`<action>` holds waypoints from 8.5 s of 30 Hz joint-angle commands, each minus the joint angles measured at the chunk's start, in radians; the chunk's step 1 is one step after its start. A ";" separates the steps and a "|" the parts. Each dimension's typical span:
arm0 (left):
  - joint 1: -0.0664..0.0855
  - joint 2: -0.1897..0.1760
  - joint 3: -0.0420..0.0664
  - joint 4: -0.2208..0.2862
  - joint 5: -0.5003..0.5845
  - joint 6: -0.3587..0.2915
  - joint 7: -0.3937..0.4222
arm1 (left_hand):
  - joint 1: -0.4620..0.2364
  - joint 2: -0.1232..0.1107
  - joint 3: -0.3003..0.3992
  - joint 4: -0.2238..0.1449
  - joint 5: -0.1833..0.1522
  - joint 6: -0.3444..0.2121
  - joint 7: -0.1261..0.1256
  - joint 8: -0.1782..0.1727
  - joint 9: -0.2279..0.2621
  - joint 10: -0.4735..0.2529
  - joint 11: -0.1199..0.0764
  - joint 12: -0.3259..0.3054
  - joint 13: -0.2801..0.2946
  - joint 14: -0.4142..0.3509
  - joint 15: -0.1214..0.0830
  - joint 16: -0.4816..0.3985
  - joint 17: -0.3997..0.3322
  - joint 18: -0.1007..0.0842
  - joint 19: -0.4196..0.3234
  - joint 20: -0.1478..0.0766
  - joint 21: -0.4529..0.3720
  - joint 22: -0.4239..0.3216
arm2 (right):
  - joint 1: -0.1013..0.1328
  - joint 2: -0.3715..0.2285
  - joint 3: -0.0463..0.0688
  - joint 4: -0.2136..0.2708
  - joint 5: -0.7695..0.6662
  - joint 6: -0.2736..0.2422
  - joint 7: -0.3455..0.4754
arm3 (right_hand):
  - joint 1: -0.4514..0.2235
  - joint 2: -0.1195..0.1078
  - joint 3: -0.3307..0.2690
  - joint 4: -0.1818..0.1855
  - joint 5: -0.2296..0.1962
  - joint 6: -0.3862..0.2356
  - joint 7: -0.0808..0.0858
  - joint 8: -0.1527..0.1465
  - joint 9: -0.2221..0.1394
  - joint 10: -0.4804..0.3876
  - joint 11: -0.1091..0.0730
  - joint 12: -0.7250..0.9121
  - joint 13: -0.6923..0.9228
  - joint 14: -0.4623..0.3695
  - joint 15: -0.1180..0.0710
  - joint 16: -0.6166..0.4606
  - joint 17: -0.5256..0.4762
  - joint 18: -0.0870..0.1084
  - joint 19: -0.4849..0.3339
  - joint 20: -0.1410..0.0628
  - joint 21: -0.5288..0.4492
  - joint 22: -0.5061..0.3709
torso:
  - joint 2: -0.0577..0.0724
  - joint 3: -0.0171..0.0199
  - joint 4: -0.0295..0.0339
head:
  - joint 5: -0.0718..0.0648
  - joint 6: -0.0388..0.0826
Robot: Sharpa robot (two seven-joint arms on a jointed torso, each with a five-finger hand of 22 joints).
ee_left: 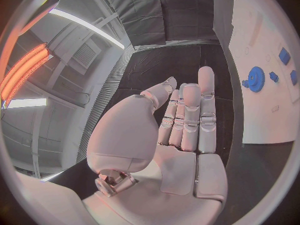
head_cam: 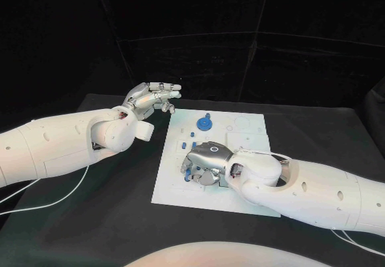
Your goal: Assemble the parts on the task board
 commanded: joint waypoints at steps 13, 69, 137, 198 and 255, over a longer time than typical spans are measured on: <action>0.002 -0.002 0.001 0.002 -0.002 0.013 0.002 | -0.002 0.010 -0.002 -0.004 -0.002 -0.003 0.000 0.000 0.001 -0.008 0.002 0.007 0.001 -0.009 -0.001 0.002 -0.002 0.013 -0.005 0.003 -0.007 -0.001 | 0.001 -0.007 -0.001 0.011 -0.004 -0.050 0.036 | -0.065 -0.045 -0.124 0.029 0.102 -0.044 -0.005 -0.003 0.001 -0.100 0.008 0.003 0.002 -0.021 0.016 -0.047 -0.073 0.016 -0.063 0.012 -0.066 -0.086 | -0.001 0.0002 -0.0002 | 0.000 0.000; 0.002 -0.010 0.000 0.003 -0.002 0.020 -0.003 | -0.002 0.010 -0.002 -0.004 -0.002 -0.003 0.000 0.000 0.001 -0.008 0.002 0.007 0.001 -0.009 -0.001 0.002 -0.002 0.013 -0.005 0.003 -0.007 -0.001 | 0.007 -0.461 0.001 0.204 0.206 0.038 -0.409 | -0.253 0.034 -0.654 0.320 0.174 -0.085 -0.083 0.319 0.177 0.209 -0.090 1.016 0.997 0.049 -0.064 0.203 0.251 -0.044 0.129 -0.061 0.119 0.190 | -0.012 -0.0034 -0.0236 | -0.127 0.028; 0.002 -0.015 0.000 0.005 -0.002 0.026 -0.008 | -0.006 0.011 -0.006 -0.003 -0.002 -0.004 0.001 0.001 0.001 -0.012 0.002 0.012 0.003 -0.011 0.000 0.002 -0.005 0.013 -0.005 0.004 -0.008 -0.002 | -0.030 -0.317 0.002 0.208 0.419 -0.131 -0.449 | -0.283 0.114 -0.761 0.321 0.064 -0.119 -0.088 0.381 0.298 0.175 -0.095 0.862 0.959 0.040 -0.066 0.172 0.223 -0.036 0.105 -0.063 0.096 0.164 | -0.013 -0.0043 -0.0232 | -0.110 0.024; 0.002 -0.025 0.000 0.006 -0.002 0.028 -0.014 | -0.007 0.012 -0.008 -0.003 -0.002 -0.005 0.001 0.002 0.001 -0.016 0.003 0.015 0.003 -0.014 0.000 0.002 -0.009 0.013 -0.006 0.004 -0.009 -0.003 | -0.029 -0.455 0.002 0.260 0.474 -0.196 -0.200 | -0.058 0.105 -0.653 0.169 0.135 -0.156 -0.081 0.372 0.337 0.158 -0.092 0.765 0.919 0.038 -0.065 0.138 0.206 -0.029 0.086 -0.063 0.064 0.133 | -0.014 -0.0053 -0.0239 | -0.116 0.015; 0.001 -0.029 -0.001 0.014 -0.002 0.037 -0.017 | -0.007 0.012 -0.008 -0.004 -0.002 -0.006 0.001 0.002 0.000 -0.018 0.003 0.017 0.003 -0.016 0.000 0.001 -0.012 0.013 -0.006 0.005 -0.010 -0.003 | -0.031 -0.482 0.001 0.187 0.051 0.123 -0.448 | 0.113 0.206 -0.656 0.108 0.002 -0.033 -0.088 0.225 0.259 0.159 -0.100 0.694 0.893 0.042 -0.073 0.142 0.232 -0.034 0.104 -0.068 0.076 0.161 | -0.014 -0.0045 -0.0222 | -0.150 0.020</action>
